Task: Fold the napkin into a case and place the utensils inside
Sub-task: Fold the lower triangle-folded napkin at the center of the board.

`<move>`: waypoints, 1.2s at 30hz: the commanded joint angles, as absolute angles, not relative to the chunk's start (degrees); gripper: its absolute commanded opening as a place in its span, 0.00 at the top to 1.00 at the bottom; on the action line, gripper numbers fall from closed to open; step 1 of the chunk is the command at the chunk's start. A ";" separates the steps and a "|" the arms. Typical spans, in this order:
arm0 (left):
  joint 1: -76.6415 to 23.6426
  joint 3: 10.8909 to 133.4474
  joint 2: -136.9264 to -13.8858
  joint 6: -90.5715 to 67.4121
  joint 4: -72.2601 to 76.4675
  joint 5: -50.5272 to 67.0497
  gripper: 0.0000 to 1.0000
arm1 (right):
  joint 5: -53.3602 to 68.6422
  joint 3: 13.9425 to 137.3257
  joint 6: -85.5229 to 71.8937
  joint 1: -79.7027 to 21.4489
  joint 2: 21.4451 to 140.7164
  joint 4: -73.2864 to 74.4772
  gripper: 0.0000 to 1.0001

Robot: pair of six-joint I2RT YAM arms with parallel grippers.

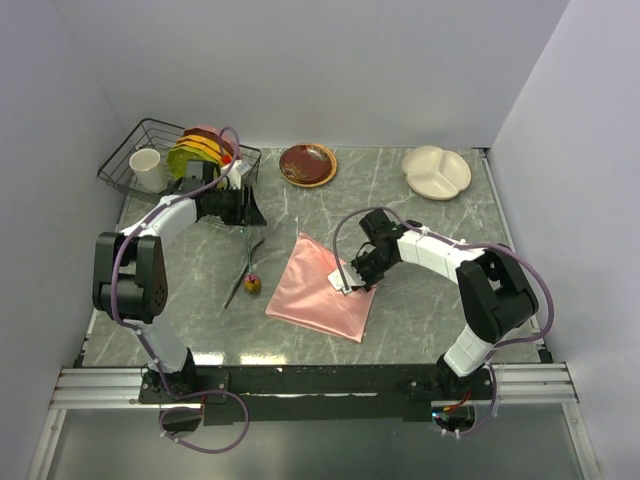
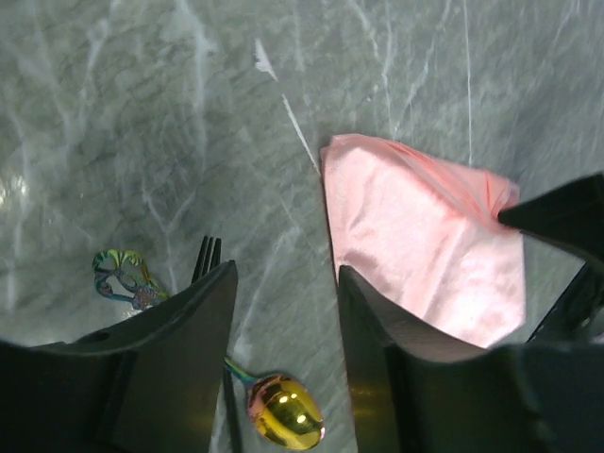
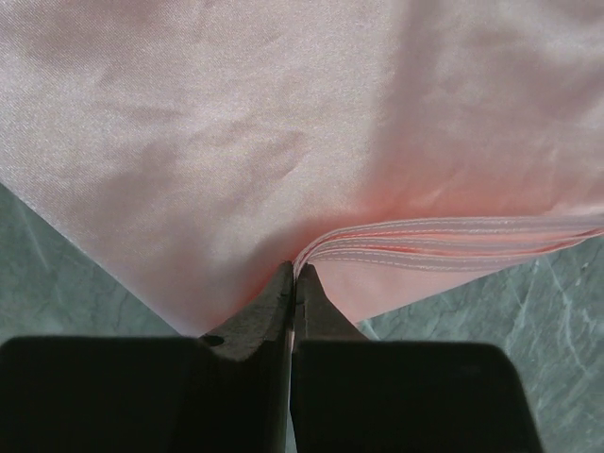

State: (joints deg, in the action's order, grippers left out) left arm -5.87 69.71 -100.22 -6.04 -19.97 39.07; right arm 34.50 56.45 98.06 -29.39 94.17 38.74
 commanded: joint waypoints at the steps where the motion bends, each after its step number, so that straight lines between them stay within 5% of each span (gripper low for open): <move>1: -8.69 77.16 -100.98 10.24 -26.53 41.13 0.42 | 35.86 56.78 104.15 -29.71 91.50 38.32 1.00; 13: -19.33 97.81 -114.87 30.92 -40.51 40.96 0.42 | 33.84 46.33 122.77 -29.79 84.91 37.44 1.00; 36: -27.68 90.26 -113.82 46.94 -46.59 41.84 0.51 | 32.78 44.21 135.35 -29.71 83.50 41.22 1.00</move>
State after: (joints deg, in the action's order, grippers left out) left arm -26.50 90.65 -116.51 44.80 -47.90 40.62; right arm 32.53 44.56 112.38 -29.39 85.97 37.30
